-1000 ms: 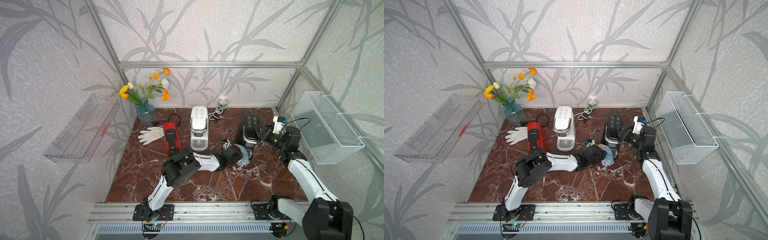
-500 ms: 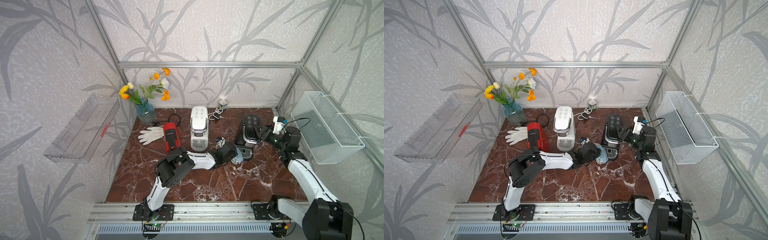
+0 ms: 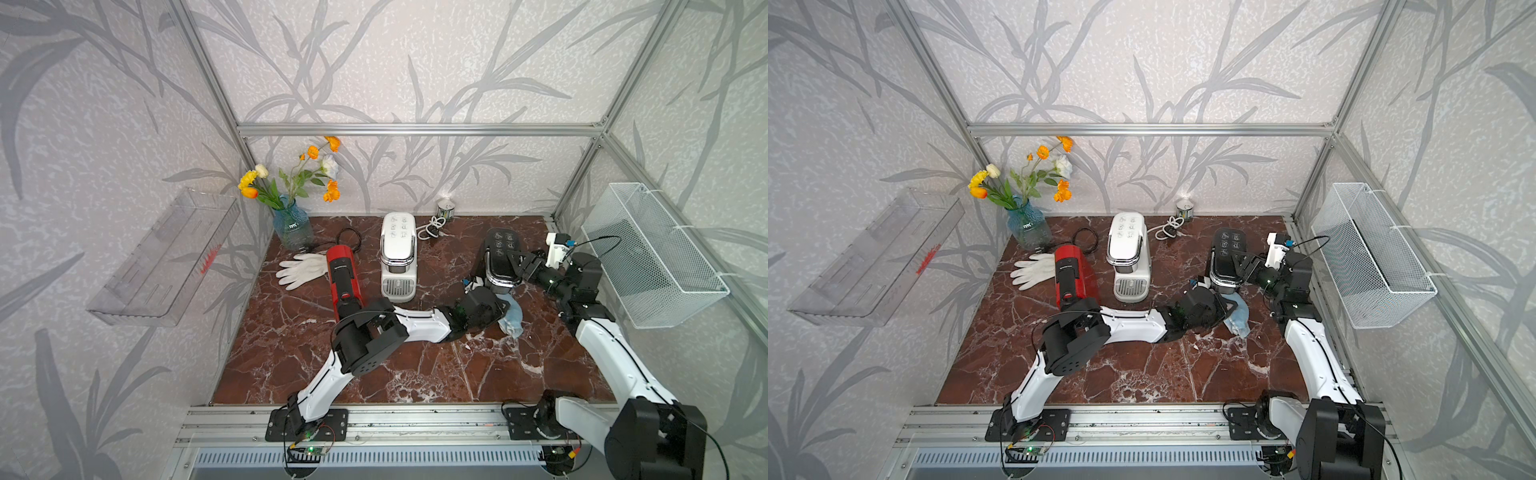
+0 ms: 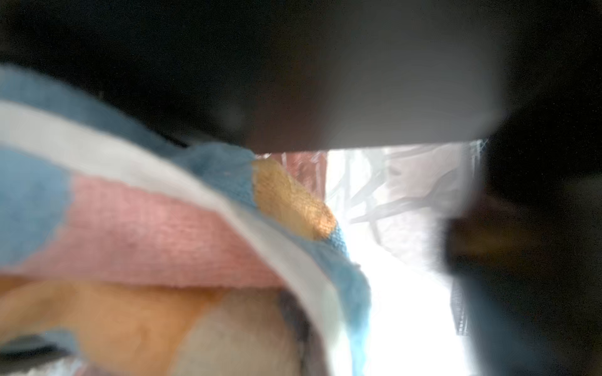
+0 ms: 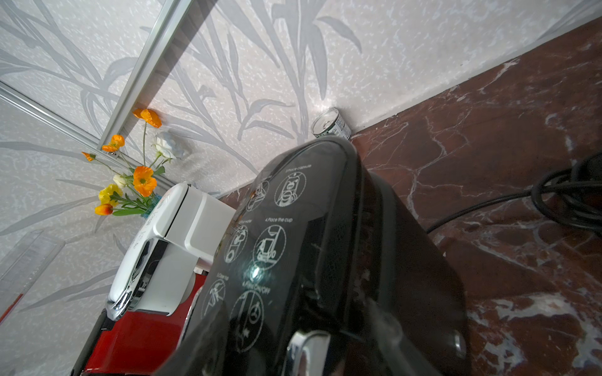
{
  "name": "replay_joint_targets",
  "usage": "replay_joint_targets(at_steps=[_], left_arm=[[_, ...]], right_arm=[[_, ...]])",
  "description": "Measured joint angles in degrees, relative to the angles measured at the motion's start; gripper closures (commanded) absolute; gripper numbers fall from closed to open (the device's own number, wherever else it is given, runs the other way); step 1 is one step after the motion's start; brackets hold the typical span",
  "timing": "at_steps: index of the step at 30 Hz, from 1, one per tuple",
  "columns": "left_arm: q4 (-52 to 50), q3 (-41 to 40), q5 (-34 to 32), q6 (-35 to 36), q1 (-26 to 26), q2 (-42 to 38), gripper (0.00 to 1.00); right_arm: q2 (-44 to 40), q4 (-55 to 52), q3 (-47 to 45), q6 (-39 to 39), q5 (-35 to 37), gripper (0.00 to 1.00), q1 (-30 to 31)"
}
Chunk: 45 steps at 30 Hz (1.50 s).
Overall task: Wipe the surface of a coffee machine
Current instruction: Wipe the dirt from the surface of the coffee machine.
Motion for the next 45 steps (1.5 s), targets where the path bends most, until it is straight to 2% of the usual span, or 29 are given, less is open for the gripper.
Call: replay_joint_targets(at_steps=[8, 21, 26, 32, 40, 45], left_arm=[[-3.7, 0.4, 0.0, -2.0, 0.4, 1.7, 1.0], [-4.7, -12.6, -5.9, -1.8, 4.5, -7.9, 1.0], [-9.3, -12.7, -8.2, 4.0, 4.8, -10.2, 1.0], [-15.0, -12.7, -10.9, 15.7, 4.7, -15.7, 1.0], [-15.7, -15.9, -13.6, 31.6, 4.7, -29.9, 1.0], [-15.5, -16.8, -11.0, 40.6, 5.6, -36.9, 1.0]], right_arm=[[0.0, -0.3, 0.2, -0.2, 0.0, 0.36, 0.0], [-0.3, -0.9, 0.2, -0.8, 0.0, 0.36, 0.0], [-0.7, -1.4, 0.2, -0.9, 0.0, 0.36, 0.0], [-1.6, -2.9, 0.2, -1.0, -0.1, 0.36, 0.1], [-3.2, -9.4, 1.9, -2.4, -1.5, 0.35, 0.8], [-3.8, -14.8, 3.9, -4.4, -2.2, 0.31, 1.0]])
